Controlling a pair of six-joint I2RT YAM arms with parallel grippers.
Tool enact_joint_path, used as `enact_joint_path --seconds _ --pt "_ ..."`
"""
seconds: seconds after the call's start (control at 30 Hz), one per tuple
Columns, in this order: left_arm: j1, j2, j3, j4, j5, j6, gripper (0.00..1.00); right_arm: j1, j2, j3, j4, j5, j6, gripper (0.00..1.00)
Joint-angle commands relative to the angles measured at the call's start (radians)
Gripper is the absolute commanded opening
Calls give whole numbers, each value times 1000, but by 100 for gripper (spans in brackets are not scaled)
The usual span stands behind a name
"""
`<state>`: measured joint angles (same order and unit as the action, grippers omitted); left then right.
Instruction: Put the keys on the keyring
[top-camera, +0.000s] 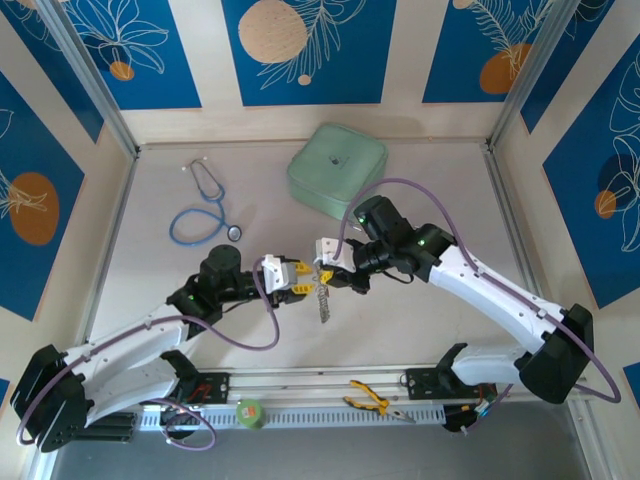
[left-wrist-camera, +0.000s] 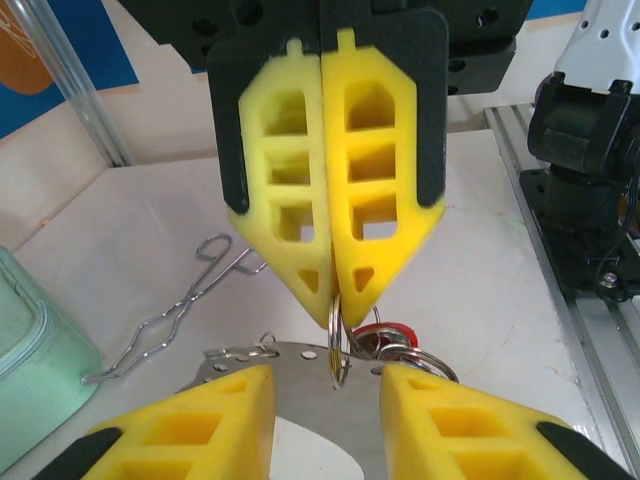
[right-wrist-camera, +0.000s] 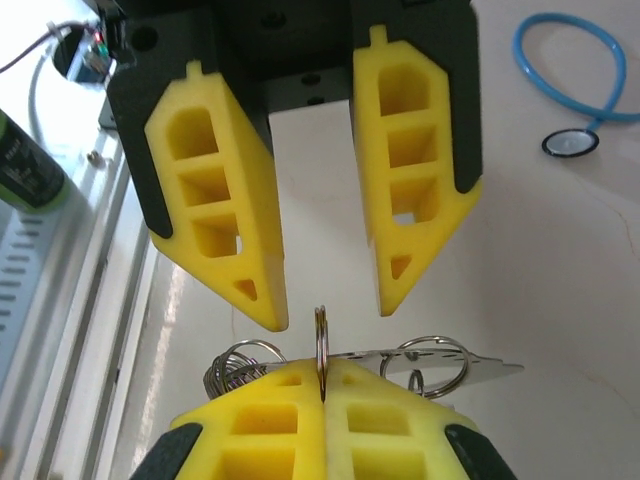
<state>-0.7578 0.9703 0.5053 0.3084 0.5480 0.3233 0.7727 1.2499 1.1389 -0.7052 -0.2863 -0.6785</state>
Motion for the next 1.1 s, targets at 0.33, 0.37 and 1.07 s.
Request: enact_joint_path --seconds 0.33,0.37,1.07 --pt "-5 14 38 -12 33 17 21 79 76 137 -87 40 -69 0" --pt "-5 15 39 -15 35 18 18 81 77 137 -86 34 -69 0" --pt "-6 5 -62 271 58 -107 0 -79 -61 -156 246 -213 146 36"
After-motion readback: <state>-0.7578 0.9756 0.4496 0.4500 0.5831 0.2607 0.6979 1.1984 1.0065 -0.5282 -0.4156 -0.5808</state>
